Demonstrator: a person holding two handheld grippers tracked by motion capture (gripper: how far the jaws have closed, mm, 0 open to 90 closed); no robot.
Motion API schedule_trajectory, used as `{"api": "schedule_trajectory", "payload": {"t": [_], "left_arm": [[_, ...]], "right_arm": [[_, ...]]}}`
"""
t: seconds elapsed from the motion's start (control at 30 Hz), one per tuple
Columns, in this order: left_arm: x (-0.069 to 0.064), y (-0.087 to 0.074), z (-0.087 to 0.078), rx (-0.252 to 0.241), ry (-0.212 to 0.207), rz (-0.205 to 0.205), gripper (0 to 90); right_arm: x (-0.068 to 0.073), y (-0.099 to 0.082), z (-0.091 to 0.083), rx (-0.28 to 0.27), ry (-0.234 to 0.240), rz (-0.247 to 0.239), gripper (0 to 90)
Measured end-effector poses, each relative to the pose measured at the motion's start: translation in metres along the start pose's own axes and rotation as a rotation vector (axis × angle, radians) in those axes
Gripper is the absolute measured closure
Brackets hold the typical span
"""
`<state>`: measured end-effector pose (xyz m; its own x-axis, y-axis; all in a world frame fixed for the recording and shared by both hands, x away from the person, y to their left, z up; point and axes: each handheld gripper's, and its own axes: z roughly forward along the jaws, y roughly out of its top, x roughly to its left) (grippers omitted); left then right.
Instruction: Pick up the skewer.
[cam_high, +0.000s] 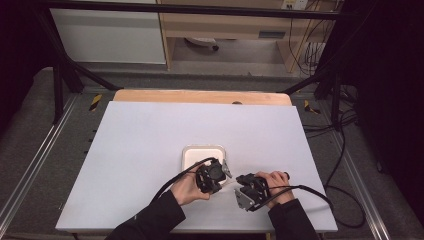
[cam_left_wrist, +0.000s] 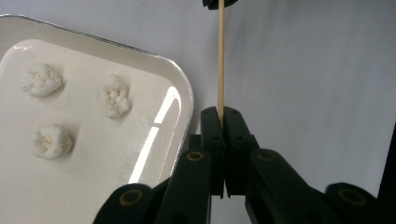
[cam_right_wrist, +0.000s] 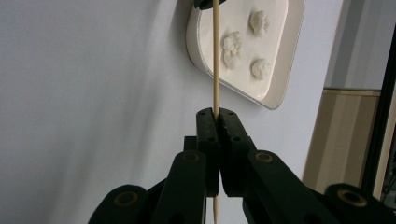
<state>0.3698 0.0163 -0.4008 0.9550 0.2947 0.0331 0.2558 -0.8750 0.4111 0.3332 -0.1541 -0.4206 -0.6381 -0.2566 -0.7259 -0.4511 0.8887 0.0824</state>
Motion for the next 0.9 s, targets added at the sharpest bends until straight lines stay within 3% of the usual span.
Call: {"api": "schedule_trajectory", "payload": {"t": [0.07, 0.17, 0.27, 0.33, 0.37, 0.57, 0.8, 0.9], "left_arm": [[0.0, -0.001, 0.0, 0.0, 0.011, 0.002, 88.5], [0.002, -0.004, -0.002, -0.006, 0.022, 0.003, 88.5], [0.003, -0.011, -0.004, -0.024, 0.019, -0.02, 88.5], [0.005, -0.015, -0.008, -0.027, 0.042, -0.017, 88.5], [0.006, -0.018, -0.009, -0.033, 0.045, -0.022, 88.5], [0.011, -0.034, -0.019, -0.052, 0.062, -0.042, 88.4], [0.015, -0.058, -0.031, -0.113, 0.089, -0.083, 88.4], [0.016, -0.069, -0.036, -0.152, 0.103, -0.111, 88.4]], "right_arm": [[-0.001, -0.001, 0.0, -0.001, 0.001, 0.013, 86.9], [-0.004, -0.003, -0.002, 0.003, -0.004, 0.095, 76.1], [-0.008, -0.01, -0.006, -0.018, -0.017, 0.227, 64.6], [-0.01, -0.016, -0.008, -0.015, -0.029, 0.287, 58.0], [-0.01, -0.018, -0.009, -0.011, -0.031, 0.34, 53.4], [-0.009, -0.034, -0.01, -0.059, -0.033, 0.577, 38.9], [-0.006, -0.05, -0.006, -0.072, -0.006, 0.858, 23.2], [-0.005, -0.056, -0.004, -0.051, 0.033, 0.966, 19.4]]}}
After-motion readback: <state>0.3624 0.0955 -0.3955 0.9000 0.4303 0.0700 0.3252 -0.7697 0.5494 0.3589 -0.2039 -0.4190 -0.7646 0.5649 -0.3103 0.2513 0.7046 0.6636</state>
